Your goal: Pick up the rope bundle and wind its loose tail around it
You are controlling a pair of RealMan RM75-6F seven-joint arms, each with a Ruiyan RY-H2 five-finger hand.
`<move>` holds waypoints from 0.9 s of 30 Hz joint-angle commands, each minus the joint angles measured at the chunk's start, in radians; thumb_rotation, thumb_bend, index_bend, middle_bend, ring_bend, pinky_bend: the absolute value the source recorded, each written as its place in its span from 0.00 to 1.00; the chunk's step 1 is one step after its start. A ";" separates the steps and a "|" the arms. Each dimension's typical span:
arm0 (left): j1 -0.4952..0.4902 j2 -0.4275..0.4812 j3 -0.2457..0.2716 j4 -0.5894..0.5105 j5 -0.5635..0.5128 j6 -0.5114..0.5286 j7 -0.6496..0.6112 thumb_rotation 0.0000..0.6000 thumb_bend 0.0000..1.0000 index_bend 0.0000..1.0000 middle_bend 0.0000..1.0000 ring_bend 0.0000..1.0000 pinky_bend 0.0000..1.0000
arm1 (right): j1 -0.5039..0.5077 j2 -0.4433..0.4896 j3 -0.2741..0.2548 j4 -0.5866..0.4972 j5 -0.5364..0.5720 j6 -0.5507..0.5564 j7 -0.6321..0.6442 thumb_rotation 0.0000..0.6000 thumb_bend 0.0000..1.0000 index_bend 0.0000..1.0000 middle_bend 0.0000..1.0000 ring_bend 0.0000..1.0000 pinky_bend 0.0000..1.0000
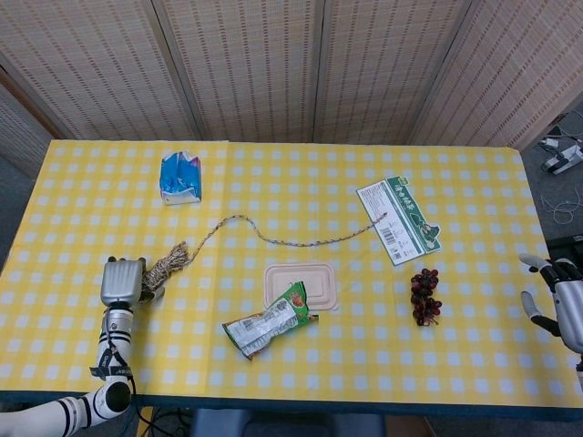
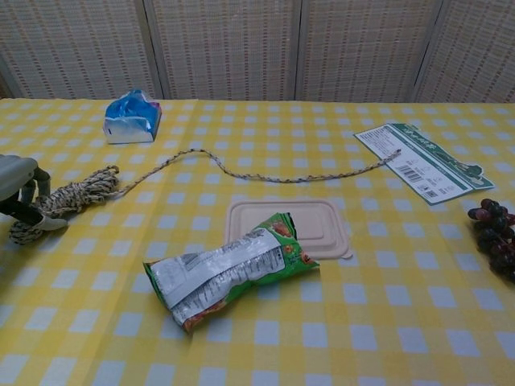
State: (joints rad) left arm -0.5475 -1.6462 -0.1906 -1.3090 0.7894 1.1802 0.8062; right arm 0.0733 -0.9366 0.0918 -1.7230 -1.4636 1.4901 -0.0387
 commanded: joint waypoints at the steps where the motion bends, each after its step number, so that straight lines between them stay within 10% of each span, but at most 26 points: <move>1: 0.000 0.003 -0.004 -0.002 0.000 -0.003 -0.013 0.58 0.17 0.59 0.60 0.45 0.27 | -0.001 0.001 0.000 -0.001 0.001 0.001 0.000 1.00 0.36 0.26 0.38 0.34 0.39; 17: 0.000 -0.020 0.006 0.078 0.066 -0.013 -0.102 0.61 0.22 0.70 0.76 0.59 0.36 | -0.004 0.006 0.000 -0.012 0.001 0.002 -0.007 1.00 0.36 0.26 0.38 0.34 0.39; 27: -0.005 -0.044 -0.003 0.156 0.124 -0.036 -0.202 0.85 0.26 0.77 0.86 0.66 0.43 | -0.007 0.011 0.001 -0.020 0.008 0.002 -0.016 1.00 0.36 0.26 0.38 0.34 0.39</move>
State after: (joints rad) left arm -0.5523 -1.6864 -0.1915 -1.1654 0.8997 1.1486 0.6210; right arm 0.0667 -0.9258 0.0930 -1.7433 -1.4553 1.4923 -0.0543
